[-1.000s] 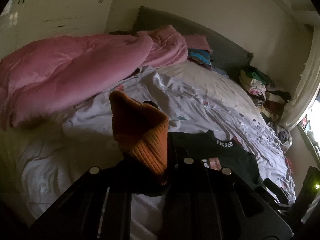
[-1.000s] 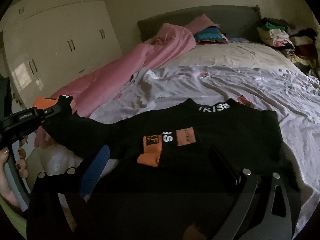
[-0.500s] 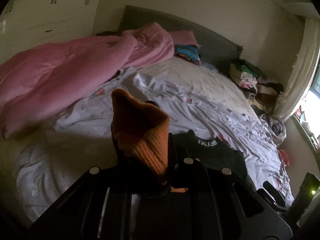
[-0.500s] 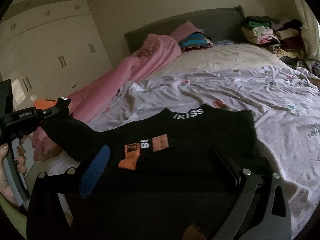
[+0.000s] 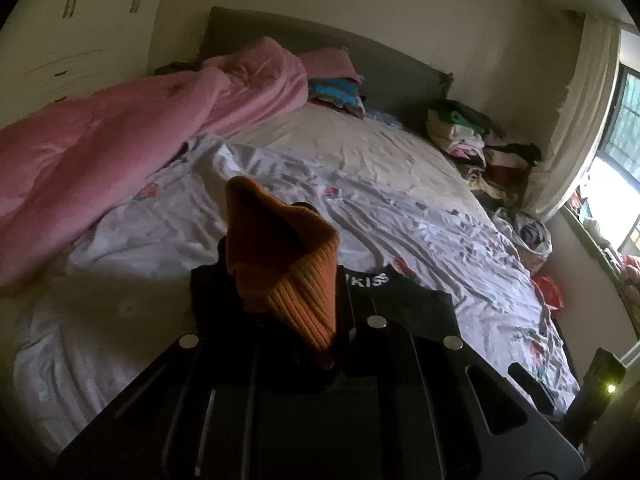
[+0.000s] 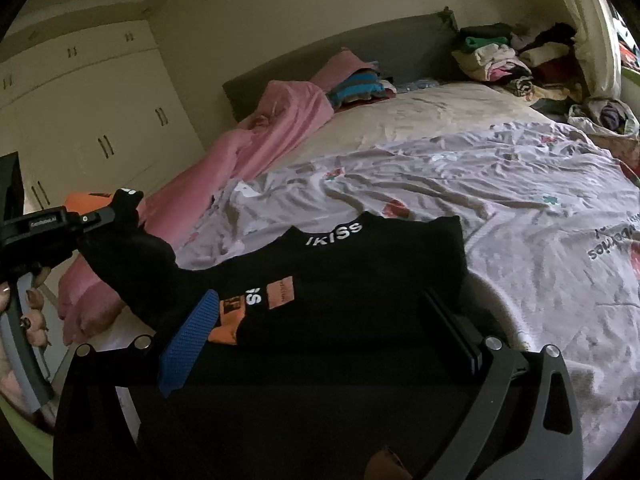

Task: Fold small clothes
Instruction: 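Lift the cuff with the left tool and carry it across the shirt body, then lower the sleeve onto the shirt body and open the left tool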

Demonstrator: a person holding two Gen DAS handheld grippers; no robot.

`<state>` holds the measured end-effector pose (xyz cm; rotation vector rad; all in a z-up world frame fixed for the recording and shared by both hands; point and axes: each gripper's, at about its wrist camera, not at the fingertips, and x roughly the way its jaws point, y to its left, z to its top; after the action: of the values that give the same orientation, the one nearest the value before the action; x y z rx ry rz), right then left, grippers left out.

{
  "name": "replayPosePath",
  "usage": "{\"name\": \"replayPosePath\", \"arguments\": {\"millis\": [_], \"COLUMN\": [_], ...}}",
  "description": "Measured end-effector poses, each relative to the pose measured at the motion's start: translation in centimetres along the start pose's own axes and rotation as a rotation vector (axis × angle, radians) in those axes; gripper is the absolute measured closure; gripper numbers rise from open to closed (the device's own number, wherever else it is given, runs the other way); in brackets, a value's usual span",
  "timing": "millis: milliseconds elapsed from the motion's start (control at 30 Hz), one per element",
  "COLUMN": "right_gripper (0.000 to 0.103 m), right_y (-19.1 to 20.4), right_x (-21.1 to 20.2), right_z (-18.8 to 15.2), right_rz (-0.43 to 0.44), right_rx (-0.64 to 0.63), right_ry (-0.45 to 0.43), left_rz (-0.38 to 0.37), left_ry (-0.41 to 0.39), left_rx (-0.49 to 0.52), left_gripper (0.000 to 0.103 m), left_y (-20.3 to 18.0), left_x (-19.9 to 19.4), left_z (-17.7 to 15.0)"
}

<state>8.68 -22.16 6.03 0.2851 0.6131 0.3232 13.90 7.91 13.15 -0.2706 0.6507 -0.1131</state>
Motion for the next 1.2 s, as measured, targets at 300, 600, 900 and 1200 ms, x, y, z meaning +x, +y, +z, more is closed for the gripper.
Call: {"name": "replayPosePath", "arguments": {"millis": [300,600,900,1200], "right_gripper": [0.005,0.005,0.005,0.005], "right_y": [-2.2,-4.1,-6.5,-9.0], "right_x": [-0.5,-1.0,-1.8,-2.1], "right_z": [0.1,-0.2,-0.3,-0.4], "right_rz": [-0.023,-0.058,-0.108,-0.190], "right_rx": [0.035,0.040,0.091,0.130], "right_ry": [-0.013,-0.027,-0.072,-0.074], "left_rz": [-0.044,-0.086,-0.131,-0.209], "left_ry": [0.028,0.084,0.183,0.272], "left_rx": [0.046,0.087,0.134,0.205], "left_gripper": [0.097,0.097,0.097,0.096], "left_y": [-3.4,-6.3,-8.0,-10.2], "left_x": [1.8,4.9,9.2,12.5], "left_z": [0.1,-1.5,-4.6,-8.5]}}
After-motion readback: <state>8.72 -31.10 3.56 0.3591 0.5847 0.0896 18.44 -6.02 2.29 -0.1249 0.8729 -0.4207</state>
